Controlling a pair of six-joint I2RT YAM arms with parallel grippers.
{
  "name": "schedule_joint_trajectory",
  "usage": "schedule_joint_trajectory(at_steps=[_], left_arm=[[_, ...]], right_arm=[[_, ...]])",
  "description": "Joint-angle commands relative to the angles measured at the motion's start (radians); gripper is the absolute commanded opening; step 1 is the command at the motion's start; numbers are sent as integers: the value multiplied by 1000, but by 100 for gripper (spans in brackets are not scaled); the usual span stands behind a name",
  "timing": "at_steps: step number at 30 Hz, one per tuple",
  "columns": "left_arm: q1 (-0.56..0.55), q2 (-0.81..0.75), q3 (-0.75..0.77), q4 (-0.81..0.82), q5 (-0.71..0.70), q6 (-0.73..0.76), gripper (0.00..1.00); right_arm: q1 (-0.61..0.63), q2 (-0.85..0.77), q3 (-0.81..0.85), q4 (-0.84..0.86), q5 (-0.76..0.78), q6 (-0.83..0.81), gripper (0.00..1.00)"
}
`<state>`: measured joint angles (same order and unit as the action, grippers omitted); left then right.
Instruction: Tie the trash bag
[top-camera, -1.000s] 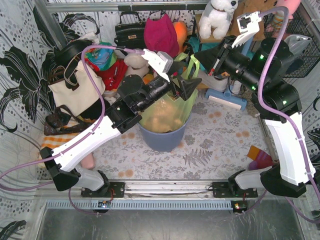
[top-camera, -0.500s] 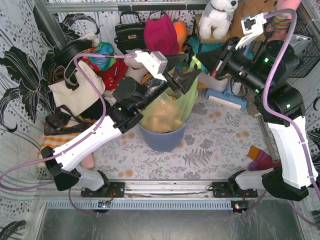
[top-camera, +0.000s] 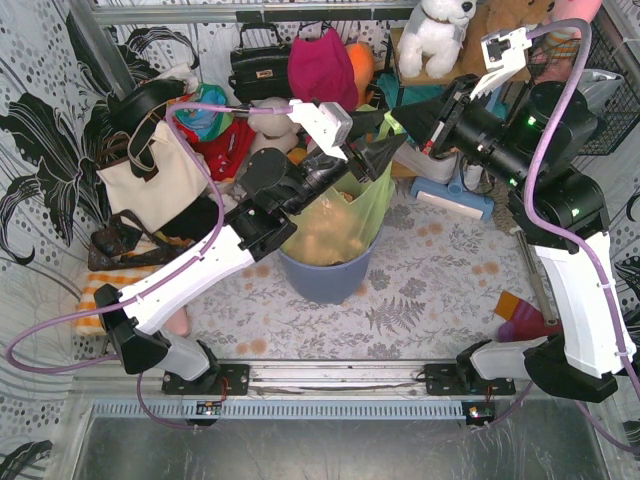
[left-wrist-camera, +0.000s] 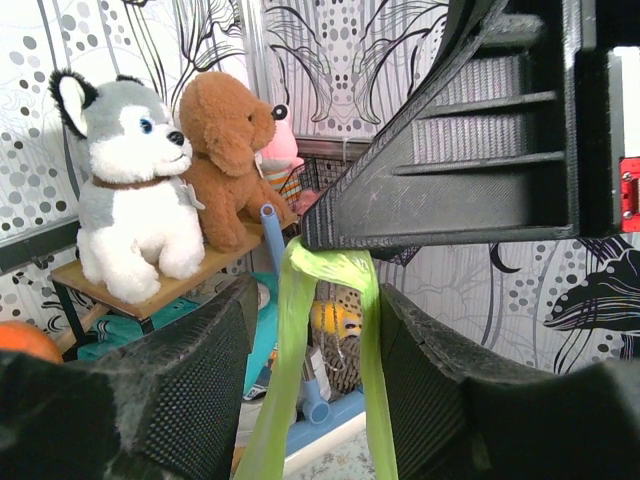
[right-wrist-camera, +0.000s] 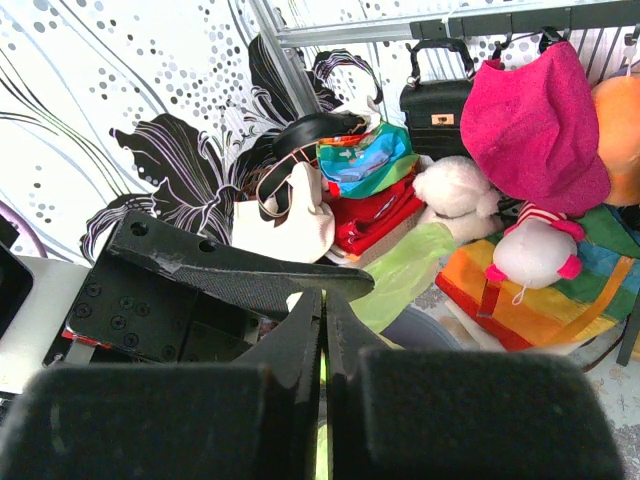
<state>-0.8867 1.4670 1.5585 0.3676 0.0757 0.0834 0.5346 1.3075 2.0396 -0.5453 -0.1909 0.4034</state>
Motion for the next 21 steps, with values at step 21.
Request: schedule_joint_trajectory(at_steps=[21], left_arm=[[-3, -8, 74, 69, 37, -2, 45]], right_arm=[[2, -27, -20, 45, -12, 20, 0]])
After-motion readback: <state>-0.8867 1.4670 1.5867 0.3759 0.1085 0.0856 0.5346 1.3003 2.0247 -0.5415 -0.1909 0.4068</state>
